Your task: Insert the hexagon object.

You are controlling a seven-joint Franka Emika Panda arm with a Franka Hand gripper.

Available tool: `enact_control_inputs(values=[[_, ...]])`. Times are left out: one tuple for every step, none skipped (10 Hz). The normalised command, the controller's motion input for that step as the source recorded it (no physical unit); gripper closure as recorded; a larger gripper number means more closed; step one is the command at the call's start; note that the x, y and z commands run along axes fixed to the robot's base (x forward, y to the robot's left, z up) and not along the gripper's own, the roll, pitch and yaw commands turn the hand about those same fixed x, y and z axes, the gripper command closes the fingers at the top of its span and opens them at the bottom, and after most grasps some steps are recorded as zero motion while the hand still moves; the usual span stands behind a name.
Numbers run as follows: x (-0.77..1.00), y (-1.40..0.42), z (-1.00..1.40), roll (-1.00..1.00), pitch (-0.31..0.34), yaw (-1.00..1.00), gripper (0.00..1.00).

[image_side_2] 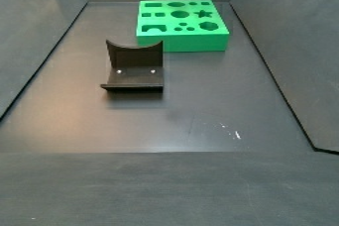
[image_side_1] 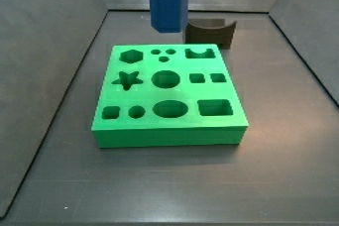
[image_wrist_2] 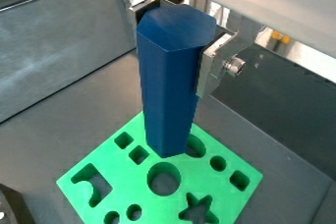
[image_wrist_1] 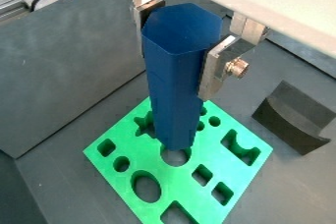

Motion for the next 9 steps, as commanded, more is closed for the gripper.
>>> enact_control_inputs(values=[[-0.13, 0.09, -0.19, -0.08, -0.114, -0.73, 1.0], [-0.03, 0.17, -0.29, -0.03, -0.17, -0.75, 1.0], [0.0, 0.26, -0.4, -0.04, -0.171, -0.67, 1.0], [-0.25, 0.39, -0.52, 0.0, -0.081, -0.55, 1.0], [-0.4, 0.43, -0.42, 0.0, -0.084, -0.5, 1.0], [-0.45, 0.3, -0.37, 0.02, -0.09, -0.63, 1.0], [-0.45, 0.36, -0.47, 0.03, -0.029, -0.55, 1.0], [-0.25, 0.59, -0.37, 0.0, 0.0, -0.36, 1.0], [-0.03, 0.65, -0.31, -0.27, 0.0, -0.13, 1.0]])
